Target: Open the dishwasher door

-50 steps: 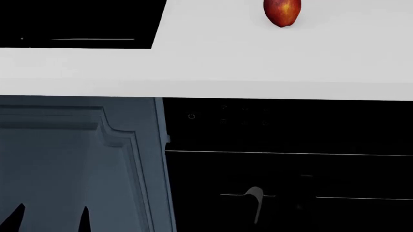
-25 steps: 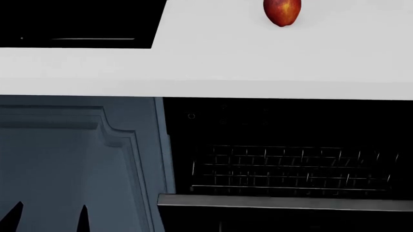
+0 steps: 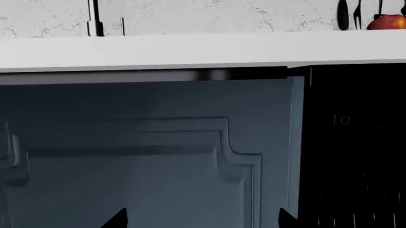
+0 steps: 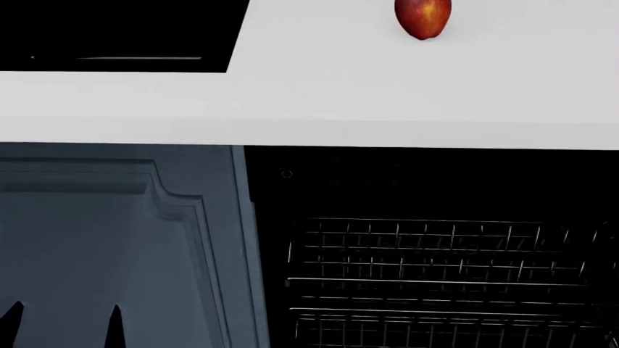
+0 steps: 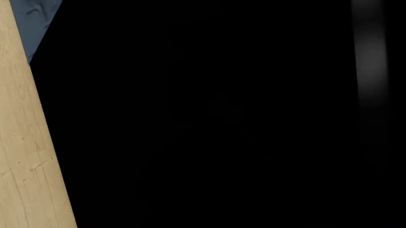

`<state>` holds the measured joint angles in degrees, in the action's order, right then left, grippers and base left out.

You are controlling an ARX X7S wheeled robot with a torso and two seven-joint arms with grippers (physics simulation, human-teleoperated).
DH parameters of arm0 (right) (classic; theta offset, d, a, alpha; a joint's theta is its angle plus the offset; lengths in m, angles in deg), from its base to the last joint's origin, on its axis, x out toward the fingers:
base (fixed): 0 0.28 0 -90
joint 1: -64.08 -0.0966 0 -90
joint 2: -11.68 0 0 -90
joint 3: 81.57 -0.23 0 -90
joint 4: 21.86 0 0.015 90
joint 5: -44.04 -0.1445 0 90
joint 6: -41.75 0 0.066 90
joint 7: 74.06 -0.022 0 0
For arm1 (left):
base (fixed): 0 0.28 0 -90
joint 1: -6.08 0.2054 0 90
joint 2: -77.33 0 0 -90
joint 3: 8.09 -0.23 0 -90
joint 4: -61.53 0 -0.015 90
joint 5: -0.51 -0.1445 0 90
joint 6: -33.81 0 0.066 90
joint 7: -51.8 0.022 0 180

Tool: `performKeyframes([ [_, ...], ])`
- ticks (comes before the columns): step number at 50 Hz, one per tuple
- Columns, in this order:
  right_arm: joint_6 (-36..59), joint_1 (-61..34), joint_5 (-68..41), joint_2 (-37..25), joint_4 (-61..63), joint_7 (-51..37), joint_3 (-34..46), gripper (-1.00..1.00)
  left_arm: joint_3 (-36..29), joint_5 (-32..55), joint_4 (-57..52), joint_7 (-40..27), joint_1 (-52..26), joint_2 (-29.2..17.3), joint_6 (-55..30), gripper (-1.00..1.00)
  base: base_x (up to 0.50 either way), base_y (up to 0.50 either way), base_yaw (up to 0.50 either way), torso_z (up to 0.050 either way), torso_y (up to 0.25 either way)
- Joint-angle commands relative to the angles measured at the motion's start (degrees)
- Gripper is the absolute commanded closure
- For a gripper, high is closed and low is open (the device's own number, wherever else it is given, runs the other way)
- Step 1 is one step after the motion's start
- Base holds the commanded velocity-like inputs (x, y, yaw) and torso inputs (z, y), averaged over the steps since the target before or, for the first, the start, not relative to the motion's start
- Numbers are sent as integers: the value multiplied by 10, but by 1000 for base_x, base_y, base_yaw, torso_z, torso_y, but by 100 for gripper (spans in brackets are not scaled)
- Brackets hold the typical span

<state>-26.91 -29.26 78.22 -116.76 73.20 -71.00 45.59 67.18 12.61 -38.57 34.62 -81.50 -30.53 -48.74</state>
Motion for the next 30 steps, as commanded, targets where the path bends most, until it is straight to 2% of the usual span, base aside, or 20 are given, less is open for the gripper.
performKeyframes([
  [1, -19, 40, -2, 8, 44, -55, 11, 100, 9, 2, -13, -8, 6, -9, -2, -100, 0, 0, 0, 0, 11],
  [25, -57, 166, -10, 5, 16, -152, 35, 100, 7, 1, -31, -16, 5, -18, -16, -100, 0, 0, 1, 1, 0],
  [30, -55, 223, -1, -7, 38, -189, 37, 100, 6, 1, -31, -16, 4, -19, -18, -100, 0, 1, 1, 0, 0],
])
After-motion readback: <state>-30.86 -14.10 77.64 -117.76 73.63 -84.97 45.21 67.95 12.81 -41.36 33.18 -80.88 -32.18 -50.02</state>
